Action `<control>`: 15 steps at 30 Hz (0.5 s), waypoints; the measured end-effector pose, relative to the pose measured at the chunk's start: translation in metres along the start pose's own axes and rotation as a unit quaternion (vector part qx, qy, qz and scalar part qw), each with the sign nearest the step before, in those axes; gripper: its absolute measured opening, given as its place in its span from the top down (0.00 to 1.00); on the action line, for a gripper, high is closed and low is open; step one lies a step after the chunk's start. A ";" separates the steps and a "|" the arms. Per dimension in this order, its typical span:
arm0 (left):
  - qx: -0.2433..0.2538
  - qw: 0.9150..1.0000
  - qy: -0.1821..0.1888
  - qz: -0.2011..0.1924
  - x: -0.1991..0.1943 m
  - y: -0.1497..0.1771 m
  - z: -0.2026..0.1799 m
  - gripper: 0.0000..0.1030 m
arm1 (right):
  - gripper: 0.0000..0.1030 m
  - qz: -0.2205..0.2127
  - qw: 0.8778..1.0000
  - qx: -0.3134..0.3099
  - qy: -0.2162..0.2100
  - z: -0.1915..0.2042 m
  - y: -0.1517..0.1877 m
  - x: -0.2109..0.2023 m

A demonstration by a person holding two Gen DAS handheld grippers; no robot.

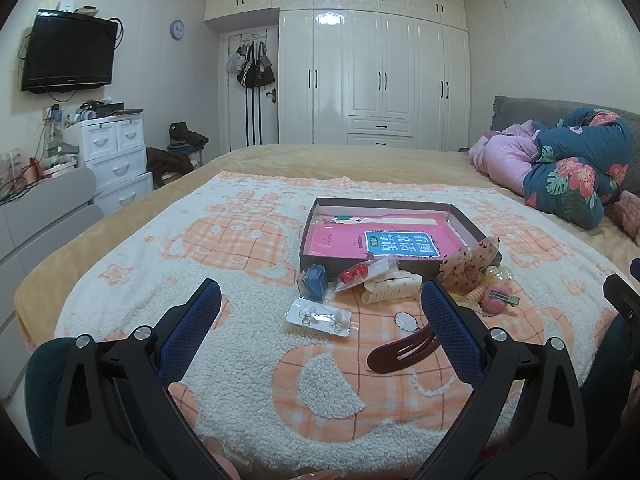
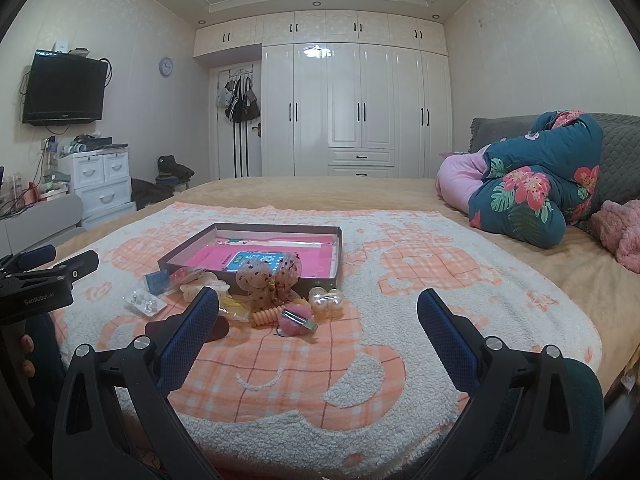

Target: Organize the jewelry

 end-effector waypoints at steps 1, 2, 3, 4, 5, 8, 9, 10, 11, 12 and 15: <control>0.000 1.000 0.000 0.000 0.000 0.000 0.000 0.11 | 0.06 0.001 1.000 0.000 0.000 0.000 0.000 0.000; 0.000 1.000 0.000 0.000 0.000 0.000 0.000 0.11 | 0.06 0.001 1.000 0.000 0.000 0.000 0.000 0.000; 0.000 1.000 0.000 0.000 0.000 0.000 0.000 0.11 | 0.06 -0.001 1.000 0.000 0.000 0.000 0.000 0.000; 0.000 1.000 0.000 0.000 0.000 0.000 0.000 0.11 | 0.06 -0.001 1.000 0.001 0.001 -0.001 0.000 0.000; 0.000 1.000 0.000 0.000 0.000 0.000 0.000 0.11 | 0.06 -0.001 1.000 0.001 0.000 0.000 0.000 0.000; 0.001 1.000 0.000 0.000 0.000 0.000 0.000 0.11 | 0.06 -0.001 1.000 0.001 0.000 0.000 0.000 0.000; 0.000 1.000 0.000 0.000 0.000 0.000 0.000 0.11 | 0.06 0.000 1.000 0.001 0.000 0.000 0.000 0.000; 0.001 1.000 0.000 0.000 0.000 0.000 0.000 0.11 | 0.06 0.000 1.000 0.000 0.000 0.000 0.000 0.000; 0.000 1.000 0.000 0.000 0.000 0.000 0.000 0.11 | 0.06 0.000 1.000 0.001 -0.001 -0.001 0.000 0.000; 0.000 1.000 0.000 0.000 0.000 0.000 0.000 0.11 | 0.06 0.001 1.000 0.002 -0.001 0.000 0.000 0.001; 0.000 1.000 0.000 0.000 0.000 0.000 0.000 0.11 | 0.06 0.004 1.000 0.005 -0.003 -0.001 0.000 0.002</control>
Point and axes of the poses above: each gripper's, at about its wrist camera, not at the fingertips, and x roughly the way its jaws point, z to its left, y to its underside, the point moved 9 cm from there along x, roughly the way its jaws point, and after that the axes turned 10 degrees about x, right-handed, at the moved point
